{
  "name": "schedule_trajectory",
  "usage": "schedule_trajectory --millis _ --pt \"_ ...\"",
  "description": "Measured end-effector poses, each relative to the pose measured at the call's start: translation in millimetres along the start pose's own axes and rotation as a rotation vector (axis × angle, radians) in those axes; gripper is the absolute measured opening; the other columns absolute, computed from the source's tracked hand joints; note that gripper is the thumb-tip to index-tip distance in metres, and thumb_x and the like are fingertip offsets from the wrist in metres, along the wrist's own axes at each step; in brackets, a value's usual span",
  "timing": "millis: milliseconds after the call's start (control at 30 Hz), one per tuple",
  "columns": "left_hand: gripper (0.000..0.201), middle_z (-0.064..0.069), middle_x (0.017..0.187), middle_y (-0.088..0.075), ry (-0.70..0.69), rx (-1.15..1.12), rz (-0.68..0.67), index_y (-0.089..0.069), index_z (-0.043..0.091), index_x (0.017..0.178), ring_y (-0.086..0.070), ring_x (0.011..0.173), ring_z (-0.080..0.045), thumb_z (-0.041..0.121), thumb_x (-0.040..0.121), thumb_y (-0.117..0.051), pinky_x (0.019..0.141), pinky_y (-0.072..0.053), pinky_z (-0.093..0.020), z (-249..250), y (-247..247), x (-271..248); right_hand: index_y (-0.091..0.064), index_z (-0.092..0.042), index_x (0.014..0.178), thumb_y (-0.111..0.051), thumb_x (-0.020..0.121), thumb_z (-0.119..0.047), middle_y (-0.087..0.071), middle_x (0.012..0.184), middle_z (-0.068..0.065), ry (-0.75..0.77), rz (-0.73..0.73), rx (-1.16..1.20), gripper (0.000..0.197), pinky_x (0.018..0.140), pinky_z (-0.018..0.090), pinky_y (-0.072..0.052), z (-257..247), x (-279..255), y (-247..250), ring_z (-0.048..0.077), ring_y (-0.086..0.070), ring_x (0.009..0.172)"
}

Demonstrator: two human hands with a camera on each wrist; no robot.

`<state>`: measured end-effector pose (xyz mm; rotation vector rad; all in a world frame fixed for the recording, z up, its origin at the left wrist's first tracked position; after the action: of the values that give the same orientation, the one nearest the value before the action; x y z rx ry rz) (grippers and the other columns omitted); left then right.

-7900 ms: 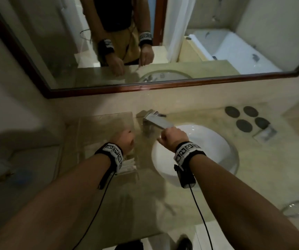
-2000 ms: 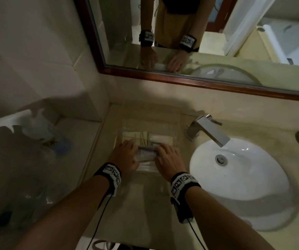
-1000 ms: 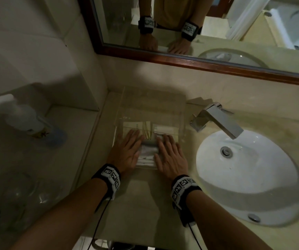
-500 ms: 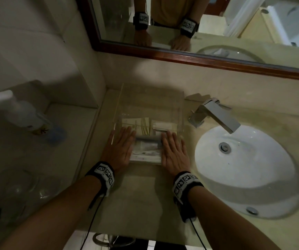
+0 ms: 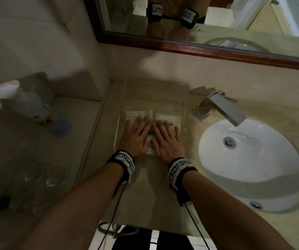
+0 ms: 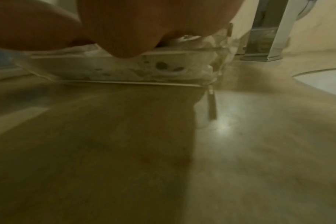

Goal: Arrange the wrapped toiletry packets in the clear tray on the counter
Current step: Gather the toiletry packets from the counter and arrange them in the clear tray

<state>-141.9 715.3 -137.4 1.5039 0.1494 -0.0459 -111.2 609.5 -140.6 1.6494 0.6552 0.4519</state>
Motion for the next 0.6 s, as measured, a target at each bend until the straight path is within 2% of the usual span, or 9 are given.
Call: schedule_trajectory --millis 67,133,200,333,433,533,600 --pt "0.067 0.004 0.159 0.013 -0.004 -0.003 -0.005 0.005 0.024 0.152 0.01 0.149 -0.018 0.049 0.089 -0.002 0.12 0.006 -0.051 -3.5 -5.4 -3.2 -0.007 -0.025 0.151 -0.011 0.095 -0.05 0.001 0.159 -0.005 0.015 -0.011 -0.016 0.062 0.116 0.048 0.003 4.5 -0.8 -1.5 0.017 0.003 0.147" --pt "0.064 0.001 0.161 0.003 -0.003 -0.042 0.027 -0.008 0.023 0.152 0.001 0.15 -0.02 0.045 0.092 -0.013 0.119 0.007 -0.047 -9.8 -6.3 -9.1 -0.003 -0.026 0.151 -0.011 0.094 -0.049 -0.001 0.16 -0.004 0.028 -0.013 -0.028 0.061 0.117 0.048 0.004 9.1 -1.9 -2.5 0.017 0.004 0.147" --pt "0.059 -0.003 0.161 -0.012 -0.001 -0.046 0.083 -0.019 0.021 0.151 -0.01 0.149 -0.022 0.038 0.094 -0.028 0.117 0.015 -0.039 -15.2 -2.4 -14.5 -0.004 -0.027 0.152 -0.012 0.095 -0.047 -0.001 0.161 -0.003 0.02 -0.009 -0.022 0.061 0.117 0.047 0.005 13.3 -3.7 -2.6 0.018 0.003 0.148" --pt "0.058 -0.004 0.159 -0.02 0.011 -0.026 0.097 -0.023 0.02 0.15 -0.018 0.148 -0.024 0.034 0.095 -0.034 0.115 0.025 -0.031 -15.9 2.3 -16.7 0.002 -0.028 0.152 -0.015 0.094 -0.043 0.0 0.161 -0.001 0.034 -0.021 -0.034 0.062 0.118 0.046 0.007 15.6 -6.3 -3.3 0.018 0.005 0.148" --pt "0.065 -0.004 0.159 -0.018 0.007 0.031 0.066 -0.022 0.021 0.151 -0.018 0.148 -0.025 0.047 0.092 -0.034 0.115 0.025 -0.034 -18.4 0.1 -21.1 0.009 -0.028 0.149 -0.013 0.092 -0.044 0.002 0.162 0.002 0.044 -0.053 -0.062 0.063 0.117 0.046 0.011 20.3 -11.9 -4.5 0.018 0.011 0.146" --pt "0.078 -0.004 0.159 -0.018 -0.015 0.051 0.054 -0.021 0.022 0.151 -0.019 0.147 -0.025 0.063 0.085 -0.031 0.115 0.018 -0.041 -23.8 -3.2 -25.5 0.015 -0.029 0.148 -0.007 0.092 -0.048 0.014 0.16 -0.001 0.002 -0.087 -0.059 0.063 0.117 0.045 0.014 30.5 -17.6 -6.3 0.016 0.018 0.145" --pt "0.082 -0.006 0.159 -0.02 -0.025 0.057 0.055 -0.023 0.022 0.15 -0.022 0.146 -0.026 0.067 0.082 -0.031 0.117 0.01 -0.046 -26.1 -4.5 -27.6 0.015 -0.029 0.148 -0.004 0.091 -0.051 0.016 0.159 -0.001 -0.007 -0.095 -0.04 0.063 0.118 0.047 0.011 34.7 -18.6 -6.9 0.016 0.019 0.145"
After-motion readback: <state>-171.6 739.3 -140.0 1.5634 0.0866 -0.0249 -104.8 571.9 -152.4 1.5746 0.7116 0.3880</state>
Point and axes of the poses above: each hand's wrist, its own x-axis towards the middle knuckle, its own y-axis out of the back of the hand, z = x × y, the point moved 8 cm from there along x, towards the middle knuckle
